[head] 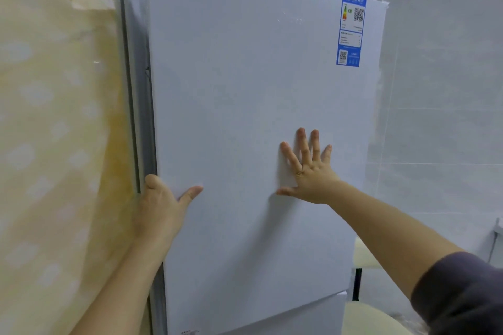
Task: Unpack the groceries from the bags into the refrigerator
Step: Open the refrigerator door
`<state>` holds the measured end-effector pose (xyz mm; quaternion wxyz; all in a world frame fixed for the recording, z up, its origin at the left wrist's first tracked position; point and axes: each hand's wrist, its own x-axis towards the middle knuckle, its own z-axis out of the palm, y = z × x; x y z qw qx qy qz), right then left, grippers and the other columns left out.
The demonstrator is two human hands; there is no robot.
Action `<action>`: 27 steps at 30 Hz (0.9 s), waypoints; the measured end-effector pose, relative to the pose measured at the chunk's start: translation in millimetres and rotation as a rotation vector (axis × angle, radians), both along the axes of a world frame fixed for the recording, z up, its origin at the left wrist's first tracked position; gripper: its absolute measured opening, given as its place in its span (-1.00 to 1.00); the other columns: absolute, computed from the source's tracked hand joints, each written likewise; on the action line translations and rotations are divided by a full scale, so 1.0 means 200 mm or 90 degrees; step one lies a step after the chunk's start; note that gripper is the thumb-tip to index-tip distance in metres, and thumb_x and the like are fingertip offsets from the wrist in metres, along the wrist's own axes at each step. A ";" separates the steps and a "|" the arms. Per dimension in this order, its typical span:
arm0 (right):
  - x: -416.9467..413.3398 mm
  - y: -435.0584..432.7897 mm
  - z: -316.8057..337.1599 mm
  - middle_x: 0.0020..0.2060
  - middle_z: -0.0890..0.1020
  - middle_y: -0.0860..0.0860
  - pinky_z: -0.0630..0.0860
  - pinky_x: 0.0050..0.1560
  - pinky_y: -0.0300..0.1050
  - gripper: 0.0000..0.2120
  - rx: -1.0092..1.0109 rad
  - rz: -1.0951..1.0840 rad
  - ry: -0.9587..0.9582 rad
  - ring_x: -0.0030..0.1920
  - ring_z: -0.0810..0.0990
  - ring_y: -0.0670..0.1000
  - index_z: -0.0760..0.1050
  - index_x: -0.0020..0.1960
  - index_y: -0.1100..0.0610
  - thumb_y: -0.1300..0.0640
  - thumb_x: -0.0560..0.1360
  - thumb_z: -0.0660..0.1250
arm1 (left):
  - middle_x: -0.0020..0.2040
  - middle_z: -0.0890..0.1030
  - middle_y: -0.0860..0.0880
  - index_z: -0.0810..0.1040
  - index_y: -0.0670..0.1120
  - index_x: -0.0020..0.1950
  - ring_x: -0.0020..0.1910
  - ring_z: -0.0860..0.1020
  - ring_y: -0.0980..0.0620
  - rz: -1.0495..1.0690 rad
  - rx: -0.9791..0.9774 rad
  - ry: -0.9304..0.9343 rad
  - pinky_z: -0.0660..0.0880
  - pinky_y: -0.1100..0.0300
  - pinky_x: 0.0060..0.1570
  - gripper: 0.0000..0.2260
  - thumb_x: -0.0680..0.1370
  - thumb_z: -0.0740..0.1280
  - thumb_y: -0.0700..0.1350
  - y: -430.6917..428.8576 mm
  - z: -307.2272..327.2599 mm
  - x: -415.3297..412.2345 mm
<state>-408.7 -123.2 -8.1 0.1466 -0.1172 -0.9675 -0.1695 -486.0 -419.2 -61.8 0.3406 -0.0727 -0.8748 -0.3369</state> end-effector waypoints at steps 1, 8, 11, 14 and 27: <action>0.02 0.00 0.00 0.25 -0.73 0.14 -0.27 0.38 0.52 0.00 0.000 0.010 0.002 0.33 -0.64 0.35 -0.76 0.27 -0.09 -0.56 0.31 -0.12 | -0.43 0.31 0.00 0.21 -0.18 -0.07 -0.53 0.28 0.04 0.002 -0.005 0.003 0.13 0.24 -0.56 -0.36 0.34 0.31 0.37 -0.01 0.00 0.03; 0.21 0.00 0.00 0.38 -0.62 0.17 -0.31 0.39 0.48 0.01 -0.002 0.042 0.023 0.43 -0.53 0.30 -0.65 0.40 -0.06 -0.52 0.43 0.00 | -0.28 0.44 -0.13 0.19 -0.16 0.00 -0.43 0.35 -0.07 0.031 -0.027 0.004 0.12 0.19 -0.53 -0.50 0.51 0.18 0.28 -0.02 -0.03 0.32; 0.29 -0.01 0.00 0.42 -0.56 0.19 -0.31 0.40 0.47 0.00 -0.007 0.049 0.028 0.47 -0.48 0.25 -0.60 0.45 -0.01 -0.50 0.45 0.00 | -0.28 0.42 -0.12 0.26 -0.23 0.06 -0.41 0.35 -0.09 0.041 -0.036 -0.002 0.12 0.17 -0.52 -0.50 0.56 0.19 0.22 -0.02 -0.03 0.43; 0.37 -0.03 0.00 0.47 -0.49 0.18 -0.29 0.40 0.47 -0.01 -0.012 0.043 0.029 0.49 -0.46 0.24 -0.59 0.44 -0.01 -0.49 0.46 0.00 | -0.29 0.43 -0.11 0.19 -0.18 -0.01 -0.41 0.40 -0.12 0.040 -0.041 -0.013 0.09 0.18 -0.53 -0.54 0.55 0.22 0.21 -0.01 -0.02 0.54; 0.69 -0.31 0.14 0.59 -0.21 0.01 -0.27 0.47 0.33 -0.30 -0.292 0.144 0.274 0.55 -0.34 0.13 -0.23 0.59 -0.09 -0.27 0.61 0.03 | -0.38 0.46 -0.01 0.23 -0.15 0.02 -0.50 0.38 0.01 0.048 -0.174 0.028 0.10 0.19 -0.59 -0.47 0.52 0.14 0.34 -0.03 -0.01 0.86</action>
